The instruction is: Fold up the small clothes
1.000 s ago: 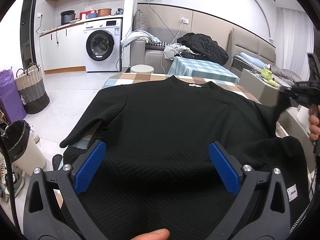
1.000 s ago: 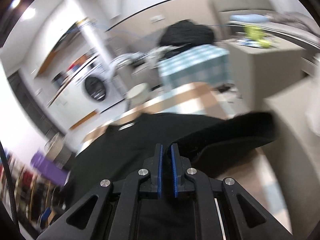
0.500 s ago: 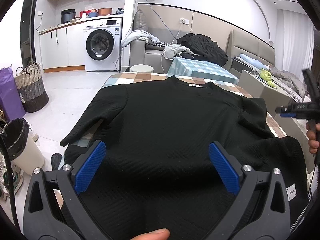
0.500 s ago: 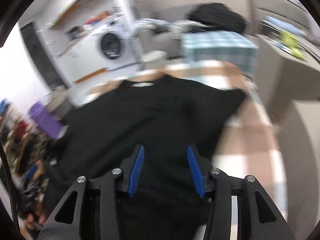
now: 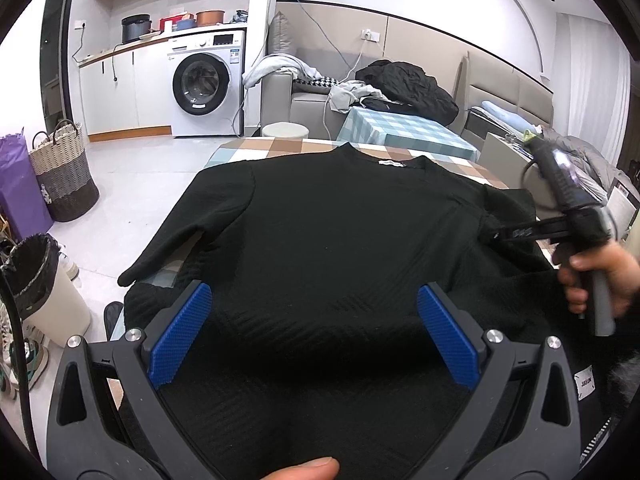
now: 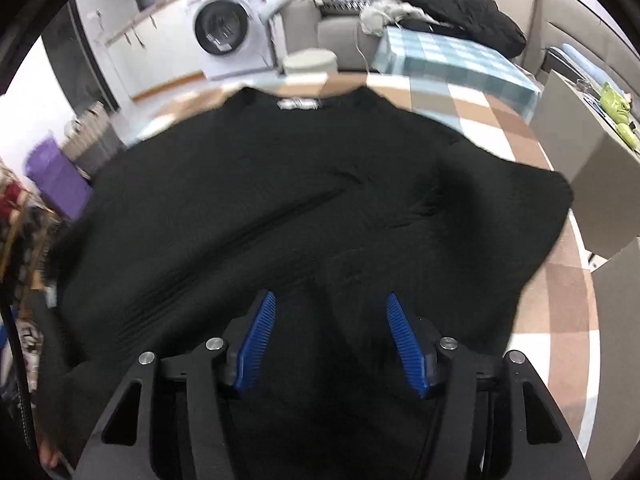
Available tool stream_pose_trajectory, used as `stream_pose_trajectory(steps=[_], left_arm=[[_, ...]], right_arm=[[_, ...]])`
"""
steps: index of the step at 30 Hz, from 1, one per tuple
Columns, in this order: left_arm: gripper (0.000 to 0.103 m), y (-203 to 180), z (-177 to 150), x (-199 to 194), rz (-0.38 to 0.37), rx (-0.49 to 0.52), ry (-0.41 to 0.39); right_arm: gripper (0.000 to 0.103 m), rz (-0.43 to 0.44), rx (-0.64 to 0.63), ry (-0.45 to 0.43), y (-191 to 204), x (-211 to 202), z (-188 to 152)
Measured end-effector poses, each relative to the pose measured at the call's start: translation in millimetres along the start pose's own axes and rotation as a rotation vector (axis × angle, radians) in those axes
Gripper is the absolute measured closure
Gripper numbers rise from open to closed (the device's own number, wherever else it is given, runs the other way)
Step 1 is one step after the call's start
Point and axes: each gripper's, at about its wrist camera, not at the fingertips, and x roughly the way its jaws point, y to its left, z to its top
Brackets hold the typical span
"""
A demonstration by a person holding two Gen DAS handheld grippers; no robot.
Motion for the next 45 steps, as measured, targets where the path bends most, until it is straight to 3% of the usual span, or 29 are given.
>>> stream_pose_trajectory(steps=[2, 4, 8, 12, 15, 18, 23, 26, 29, 31, 33, 36, 39, 45], left_arm=[[0.001, 2.6, -0.9, 0.2, 0.004, -0.010, 0.005], [0.001, 5.8, -0.5, 1.1, 0.006, -0.017, 0.008], [0.001, 8.4, -1.1, -0.3, 0.006, -0.020, 0.003], [0.001, 8.6, -1.1, 1.9, -0.003, -0.026, 0.008], [0.001, 6.0, -1.3, 1.7, -0.009, -0.024, 0.011], [0.001, 3.5, -0.3, -0.6, -0.015, -0.017, 0.003], [0.001, 1.2, 0.0, -4.5, -0.009, -0.012, -0.002], [0.001, 2.5, -0.9, -7.6, 0.000, -0.013, -0.003], [0.001, 5.2, -1.9, -6.5, 0.003, -0.018, 0.002], [0.001, 5.5, -1.6, -4.1, 0.004, -0.016, 0.008], [0.001, 5.0, -1.1, -2.8, 0.003, -0.012, 0.009], [0.001, 5.1, -0.4, -1.2, 0.001, -0.012, 0.007], [0.001, 5.4, 0.6, 1.0, 0.003, -0.012, 0.013], [0.001, 21.8, 8.6, 6.2, 0.041, -0.085, 0.032]], right_arm=[[0.061, -0.046, 0.011, 0.014, -4.6, 12.1, 1.2], [0.097, -0.035, 0.035, -0.052, -13.0, -2.1, 0.6], [0.097, 0.022, 0.308, -0.290, -71.7, -67.5, -16.3], [0.097, 0.068, 0.651, -0.396, -139.9, -109.1, -57.6], [0.097, 0.070, 0.759, -0.455, -161.5, -124.7, -78.1], [0.097, 0.099, 0.755, -0.476, -165.4, -132.2, -80.3], [0.097, 0.254, 0.512, -0.439, -113.8, -125.4, -44.7], [0.097, 0.350, 0.277, -0.341, -57.4, -112.4, -32.2], [0.092, 0.349, 0.140, -0.212, -29.1, -97.8, -41.2], [0.073, 0.330, 0.136, -0.133, -30.2, -92.0, -50.6], [0.066, 0.306, 0.153, -0.151, -39.3, -100.7, -61.4], [0.062, 0.200, 0.206, -0.198, -72.7, -117.9, -72.6], [0.061, 0.105, 0.262, -0.146, -104.5, -109.4, -81.0], [0.062, 0.202, 0.309, -0.037, -130.2, -64.7, -81.1]])
